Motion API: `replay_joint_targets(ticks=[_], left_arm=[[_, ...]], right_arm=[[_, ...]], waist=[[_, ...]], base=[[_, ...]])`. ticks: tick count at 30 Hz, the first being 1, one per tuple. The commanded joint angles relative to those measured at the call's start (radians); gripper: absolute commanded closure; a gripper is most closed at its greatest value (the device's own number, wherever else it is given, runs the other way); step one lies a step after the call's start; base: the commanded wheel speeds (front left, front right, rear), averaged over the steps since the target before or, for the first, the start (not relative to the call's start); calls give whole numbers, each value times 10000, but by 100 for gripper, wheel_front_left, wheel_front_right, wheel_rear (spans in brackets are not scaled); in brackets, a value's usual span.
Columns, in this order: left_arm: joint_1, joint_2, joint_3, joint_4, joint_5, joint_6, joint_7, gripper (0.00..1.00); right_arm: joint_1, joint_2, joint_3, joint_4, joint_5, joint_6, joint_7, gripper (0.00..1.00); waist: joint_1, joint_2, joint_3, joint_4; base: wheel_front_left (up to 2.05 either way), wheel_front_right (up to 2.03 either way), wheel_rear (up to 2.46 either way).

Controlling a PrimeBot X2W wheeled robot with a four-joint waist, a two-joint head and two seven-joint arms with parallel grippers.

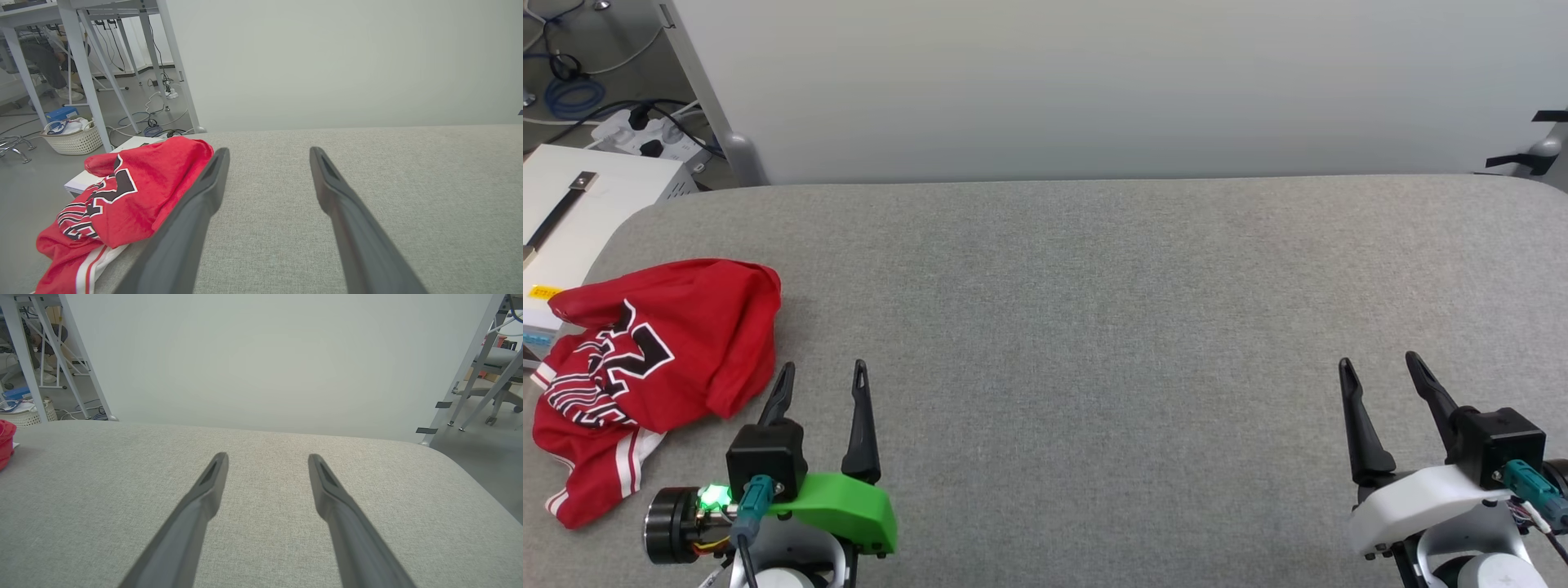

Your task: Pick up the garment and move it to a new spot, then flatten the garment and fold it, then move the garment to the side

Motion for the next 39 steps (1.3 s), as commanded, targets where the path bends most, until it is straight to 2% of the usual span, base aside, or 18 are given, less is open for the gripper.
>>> replay_joint_targets(ticks=[1,39], left_arm=[[23,0,-9,-65,-49,94,-124,0],[169,-25,-222,-213,-46,270,-909,0]], right_arm=[[66,-10,-51,-101,147,-2,-115,0],[339,-14,-161,-390,700,-3,-888,0]], waist=[[0,0,5,2],[0,0,88,44]], base=[[0,0,0],[0,0,0]])
